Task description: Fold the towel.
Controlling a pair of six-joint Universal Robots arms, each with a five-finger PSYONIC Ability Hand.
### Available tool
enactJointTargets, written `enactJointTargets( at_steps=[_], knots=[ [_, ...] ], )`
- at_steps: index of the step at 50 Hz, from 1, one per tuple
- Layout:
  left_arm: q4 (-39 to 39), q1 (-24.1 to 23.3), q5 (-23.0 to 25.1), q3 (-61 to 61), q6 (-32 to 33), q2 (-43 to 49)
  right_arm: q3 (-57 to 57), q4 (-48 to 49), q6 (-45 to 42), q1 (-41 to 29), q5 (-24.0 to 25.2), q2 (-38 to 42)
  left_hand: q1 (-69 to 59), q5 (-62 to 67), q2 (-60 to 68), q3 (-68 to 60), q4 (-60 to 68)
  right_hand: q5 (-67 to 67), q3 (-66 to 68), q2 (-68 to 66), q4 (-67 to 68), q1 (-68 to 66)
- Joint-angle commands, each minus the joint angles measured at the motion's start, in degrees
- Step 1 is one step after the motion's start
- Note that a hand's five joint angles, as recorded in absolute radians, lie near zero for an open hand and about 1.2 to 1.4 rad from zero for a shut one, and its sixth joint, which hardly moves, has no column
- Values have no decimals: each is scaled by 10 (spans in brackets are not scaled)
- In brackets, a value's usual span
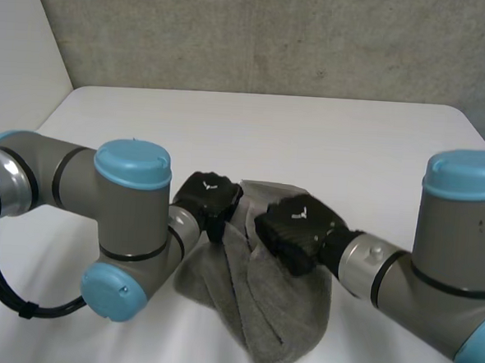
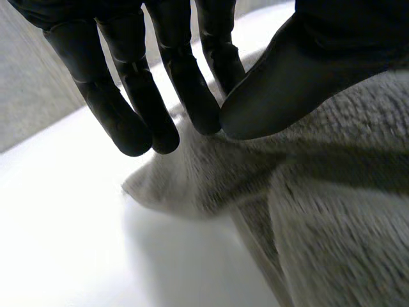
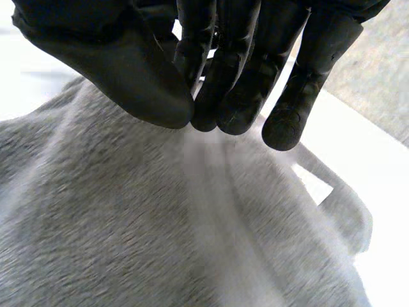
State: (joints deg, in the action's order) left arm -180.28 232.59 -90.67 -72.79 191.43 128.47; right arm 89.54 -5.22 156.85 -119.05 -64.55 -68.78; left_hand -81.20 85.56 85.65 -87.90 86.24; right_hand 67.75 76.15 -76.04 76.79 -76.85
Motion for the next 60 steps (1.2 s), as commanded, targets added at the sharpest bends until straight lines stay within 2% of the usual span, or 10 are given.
enactJointTargets(
  at_steps=[1,5,6,7,9,23,35,46,60],
  knots=[
    [6,16,-7,97,-2,-29,-107,18,51,4,-6,1,12,-156,-56,79,-62,23,39,-40,32,-31],
    [8,29,-21,115,-1,-60,-133,15,72,5,-8,0,12,-156,-56,79,-62,23,39,-40,32,-31],
    [9,29,-21,112,-2,-73,-136,14,76,6,-10,0,12,-156,-56,79,-62,-153,-137,136,-144,144],
    [9,29,-21,112,-2,-74,-130,13,77,6,-8,0,12,-156,-56,79,-62,-395,-379,378,-385,386],
    [10,28,-21,81,-2,-93,-119,13,77,6,-5,-6,12,-156,-56,79,-62,-431,-415,414,-421,422],
    [-44,42,-19,-86,-2,-109,-39,49,65,2,9,-7,12,-156,-56,79,-62,-478,-462,461,-469,469],
    [-74,45,-19,-126,-2,-103,-25,98,72,-5,13,2,12,-156,-56,79,-62,-503,-487,486,-494,494],
    [-87,60,-20,-134,-2,-102,-81,101,73,-36,4,80,12,-156,-56,79,-62,-517,-501,500,-507,508],
    [-89,71,-19,-156,-3,-103,-229,93,73,-37,-27,196,12,-156,-56,79,-62,-604,-588,587,-595,595]
  ],
)
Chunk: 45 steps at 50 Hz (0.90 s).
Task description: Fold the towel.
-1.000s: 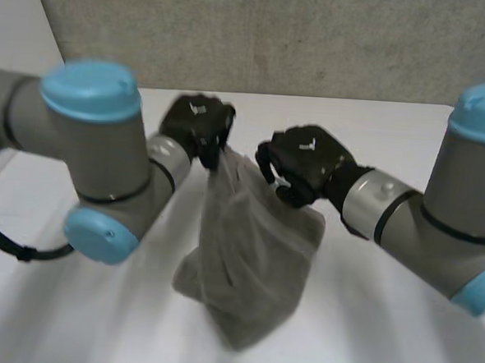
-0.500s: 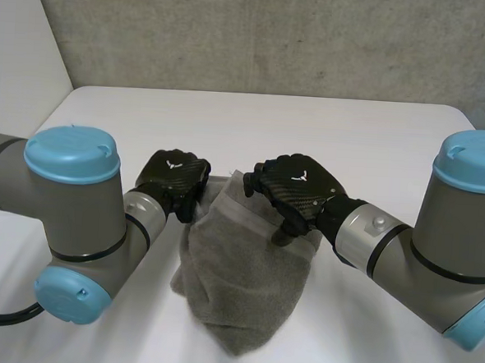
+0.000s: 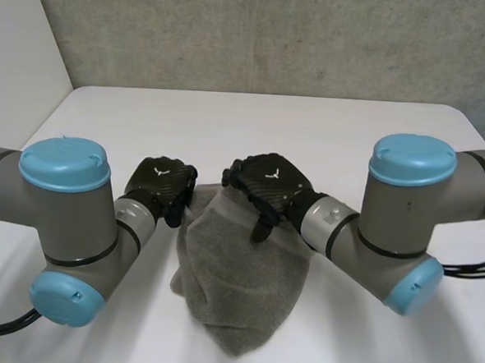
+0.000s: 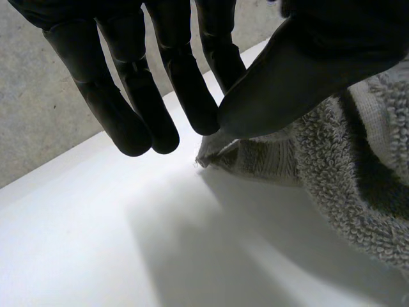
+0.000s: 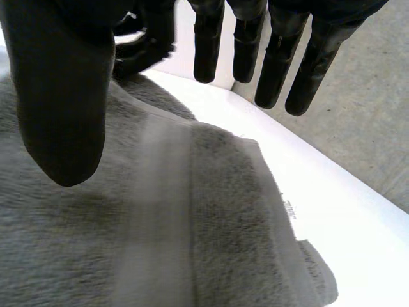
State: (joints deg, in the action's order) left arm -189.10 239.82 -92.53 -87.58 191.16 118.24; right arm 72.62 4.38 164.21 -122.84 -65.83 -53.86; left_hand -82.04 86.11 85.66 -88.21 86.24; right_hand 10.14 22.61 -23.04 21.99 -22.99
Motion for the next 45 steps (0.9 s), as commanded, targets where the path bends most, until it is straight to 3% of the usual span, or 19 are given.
enactJointTargets(
  at_steps=[1,17,19,21,22,23,25,29,35,43,45],
  knots=[
    [0,-1,0,-12,0,-2,-74,-3,0,1,-21,56,20,-161,-57,82,-62,-30,-55,59,-48,58],
    [0,-2,0,-13,0,-7,-208,-70,-1,-9,-22,176,20,-161,-57,82,-62,14,-11,15,-5,15],
    [0,-3,0,-13,-1,-7,-219,-81,-1,-10,-21,182,20,-161,-57,82,-62,84,60,-55,66,-56],
    [0,-4,0,-13,-1,-7,-228,-90,1,-12,-26,183,20,-161,-57,82,-62,377,352,-348,359,-349],
    [0,-4,0,-13,0,-7,-228,-90,1,-12,-26,183,20,-161,-57,82,-62,379,354,-350,360,-350],
    [0,-4,0,-13,-1,-7,-228,-89,1,-14,-27,180,20,-161,-57,82,-62,515,491,-486,497,-487],
    [0,-4,1,-13,0,-6,-227,-87,1,-14,-33,176,20,-161,-57,82,-62,598,573,-569,579,-569],
    [0,-5,1,-12,-1,-6,-220,-80,20,-9,-77,99,20,-161,-57,82,-62,599,574,-570,580,-570],
    [0,-5,1,-10,-1,-6,-195,-84,29,-5,-91,20,20,-161,-57,82,-62,599,574,-570,580,-570],
    [7,-6,1,-13,-4,-12,-26,-87,12,15,-86,-110,20,-161,-57,82,-62,599,574,-570,580,-570],
    [14,-7,0,-17,-4,-21,55,-84,2,52,-84,-156,20,-161,-57,82,-62,599,574,-570,580,-570]
  ],
)
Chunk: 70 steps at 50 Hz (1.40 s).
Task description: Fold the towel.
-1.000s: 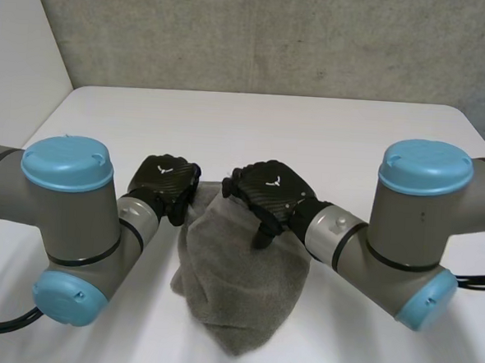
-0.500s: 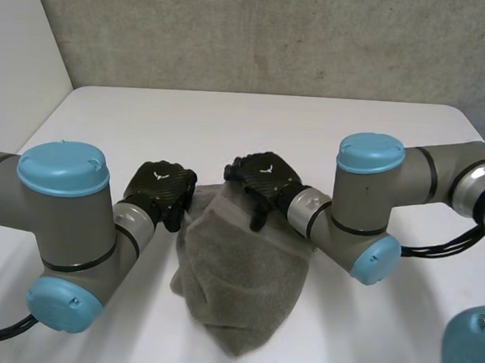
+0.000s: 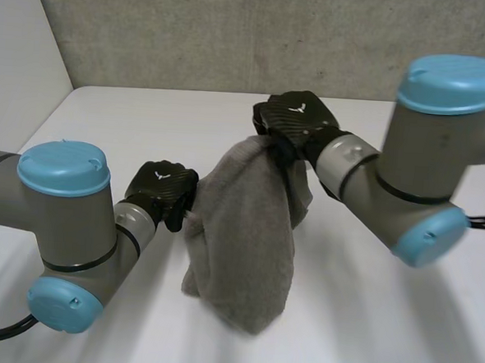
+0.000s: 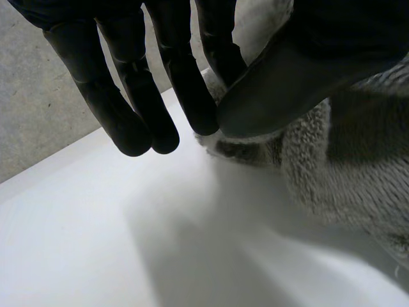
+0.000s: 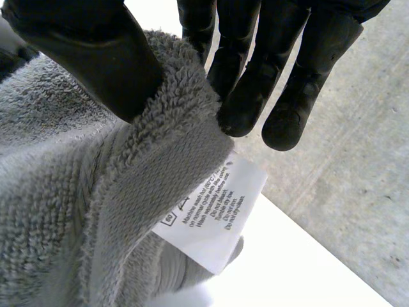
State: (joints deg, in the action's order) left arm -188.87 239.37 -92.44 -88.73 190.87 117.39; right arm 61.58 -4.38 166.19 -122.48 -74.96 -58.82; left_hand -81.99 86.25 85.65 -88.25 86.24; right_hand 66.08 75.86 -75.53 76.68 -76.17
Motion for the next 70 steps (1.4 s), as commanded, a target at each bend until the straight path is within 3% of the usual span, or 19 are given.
enactJointTargets(
  at_steps=[1,6,11,15,16,18,19,21,23,29,31,34,38,43,48,55,65,67,70],
  knots=[
    [11,-2,-1,-6,-1,-13,166,3,-18,49,8,-107,20,-162,-57,83,-62,39,41,-45,33,-38],
    [43,-2,12,-3,2,-40,259,0,-96,90,25,-168,20,-162,-57,83,-62,39,41,-45,33,-38],
    [43,3,21,32,1,-44,240,36,-117,96,39,-173,20,-162,-57,83,-62,39,41,-45,33,-38],
    [43,4,12,173,-3,-35,173,220,-87,96,29,-171,20,-162,-57,83,-62,39,41,-45,33,-38],
    [37,4,9,215,-7,-35,173,220,-87,96,29,-171,20,-162,-57,83,-62,39,41,-45,33,-38],
    [19,6,-3,265,-14,-37,152,414,-34,101,-6,-171,20,-162,-57,83,-62,39,41,-45,33,-38],
    [-3,8,-18,302,-27,-39,152,415,-33,101,-6,-171,20,-162,-57,83,-62,39,41,-45,33,-38],
    [-28,8,-35,332,-45,-43,146,550,8,110,-54,-176,20,-162,-57,83,-62,39,41,-45,33,-38],
    [-48,8,-54,351,-64,-47,147,572,18,116,-70,-177,20,-162,-57,83,-62,39,41,-45,33,-38],
    [-68,26,-78,312,-103,-98,140,510,27,142,-71,-185,20,-162,-57,83,-62,39,41,-45,33,-38],
    [-67,33,-74,272,-102,-105,155,382,25,157,-25,-180,20,-162,-57,83,-62,39,41,-45,33,-38],
    [-67,37,-57,185,-99,-113,182,287,12,165,25,-176,20,-162,-57,83,-62,39,41,-45,33,-38],
    [-68,37,-26,88,-95,-117,237,225,-5,187,61,-174,20,-162,-57,83,-62,39,41,-45,33,-38],
    [-74,37,14,-94,-62,-123,337,220,-57,200,89,-176,20,-162,-57,83,-62,39,41,-45,33,-38],
    [-84,45,15,-170,-5,-114,415,212,-118,206,86,-177,20,-162,-57,83,-62,39,41,-45,33,-38],
    [-120,70,16,-203,43,-88,474,213,-168,226,84,-176,20,-162,-57,83,-62,39,41,-45,33,-38],
    [-178,74,15,-191,44,-66,491,219,-162,229,84,-183,20,-162,-57,83,-62,39,41,-45,33,-38],
    [-201,74,15,-191,44,-54,496,220,-162,231,84,-183,200,-343,-237,263,-243,39,41,-45,33,-38],
    [-209,74,13,-192,48,-40,500,221,-160,240,79,-183,292,-434,-329,355,-334,39,41,-45,33,-38]
  ],
)
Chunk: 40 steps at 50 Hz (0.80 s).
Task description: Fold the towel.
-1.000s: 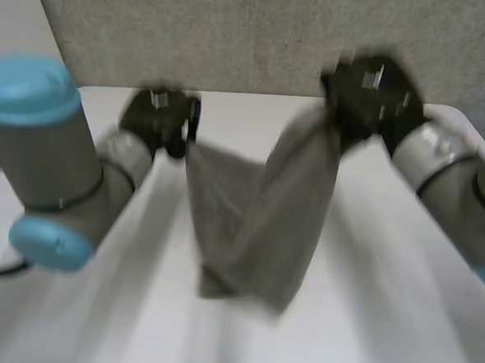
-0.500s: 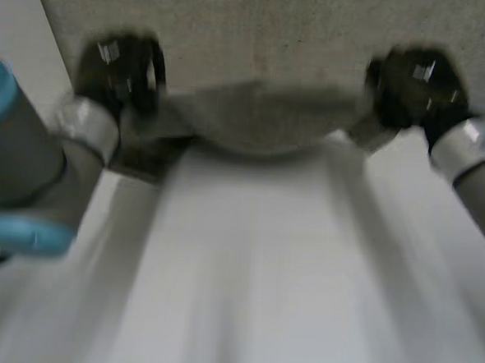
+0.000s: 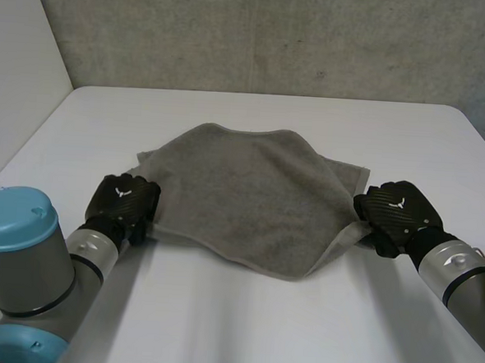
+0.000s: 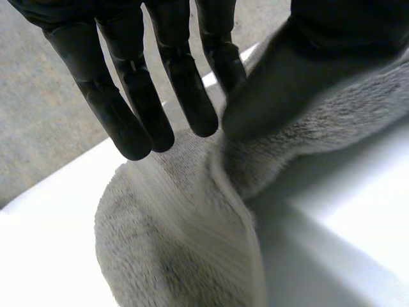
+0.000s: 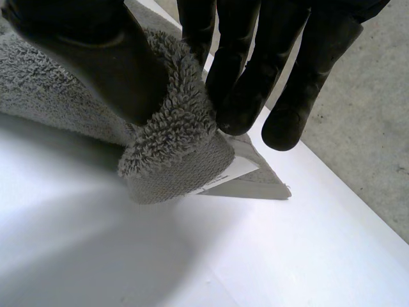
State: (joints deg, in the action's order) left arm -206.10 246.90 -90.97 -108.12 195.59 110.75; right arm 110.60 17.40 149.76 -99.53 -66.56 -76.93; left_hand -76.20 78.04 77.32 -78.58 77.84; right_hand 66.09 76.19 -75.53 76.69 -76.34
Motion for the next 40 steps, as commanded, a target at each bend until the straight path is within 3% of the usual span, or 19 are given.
enactJointTargets(
  at_steps=[1,8,20,25,40],
  knots=[
    [-37,-1,-2,2,1,26,8,4,10,17,-12,-2,234,-353,-245,258,-251,39,38,-45,33,-37],
    [-36,-5,0,-5,1,44,-6,3,82,36,-35,5,293,-412,-304,317,-309,39,38,-45,33,-37],
    [-31,-5,1,-28,1,32,-9,0,111,54,-30,12,391,-509,-402,414,-407,39,38,-45,33,-37],
    [-31,-3,1,-38,2,18,-10,0,109,54,-30,15,527,-645,-538,551,-543,39,38,-45,33,-37],
    [-40,0,-4,-17,4,39,-16,1,125,65,-38,19,512,-630,-523,536,-528,26,25,-32,20,-24]
  ],
)
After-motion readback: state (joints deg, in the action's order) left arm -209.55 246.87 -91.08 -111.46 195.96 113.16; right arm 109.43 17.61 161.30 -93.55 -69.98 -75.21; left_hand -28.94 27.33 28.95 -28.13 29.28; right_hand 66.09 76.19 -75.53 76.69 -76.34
